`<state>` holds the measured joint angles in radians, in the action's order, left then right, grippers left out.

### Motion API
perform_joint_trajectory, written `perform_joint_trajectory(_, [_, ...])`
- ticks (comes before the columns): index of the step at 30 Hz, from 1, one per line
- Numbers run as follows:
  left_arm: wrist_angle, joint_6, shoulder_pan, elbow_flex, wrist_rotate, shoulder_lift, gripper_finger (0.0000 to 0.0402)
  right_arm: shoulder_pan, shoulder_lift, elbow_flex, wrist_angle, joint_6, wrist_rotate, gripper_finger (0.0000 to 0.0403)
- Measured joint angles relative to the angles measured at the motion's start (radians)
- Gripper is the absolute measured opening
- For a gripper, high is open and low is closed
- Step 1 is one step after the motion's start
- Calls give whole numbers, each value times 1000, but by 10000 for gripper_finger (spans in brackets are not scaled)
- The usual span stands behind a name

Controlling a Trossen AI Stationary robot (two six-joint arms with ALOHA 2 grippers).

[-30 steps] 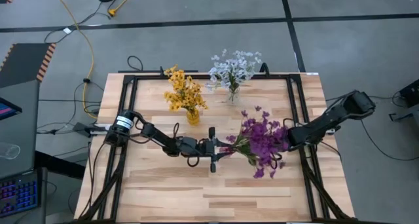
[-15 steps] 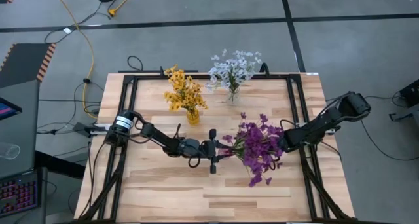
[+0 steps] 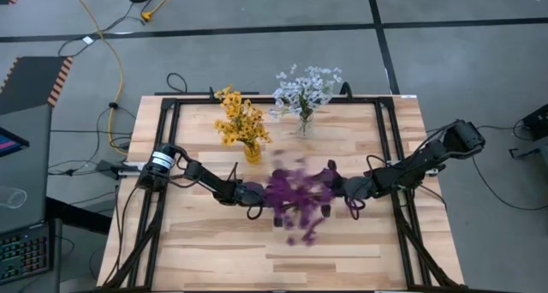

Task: Sort flowers into vase by color
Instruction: Move the violet vase to the center of the table

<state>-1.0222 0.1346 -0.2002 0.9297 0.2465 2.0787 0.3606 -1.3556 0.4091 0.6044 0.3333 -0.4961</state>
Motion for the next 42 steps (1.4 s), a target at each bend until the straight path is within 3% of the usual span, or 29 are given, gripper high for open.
perform_joint_trajectory(14, [26, -8, 1, -2, 2, 3, 127, -3, 1, 0, -101, 48, 1, 269])
perform_joint_trajectory(25, [25, -114, 6, -1, 9, 3, 130, -3, 0, 0, -155, 85, 1, 269])
perform_joint_trajectory(37, [26, -126, 6, 1, 8, 0, 195, -3, 0, -1, -155, 86, 1, 269])
perform_joint_trajectory(42, [26, -136, 6, 1, 8, 0, 204, -3, 0, -1, -155, 86, 1, 269])
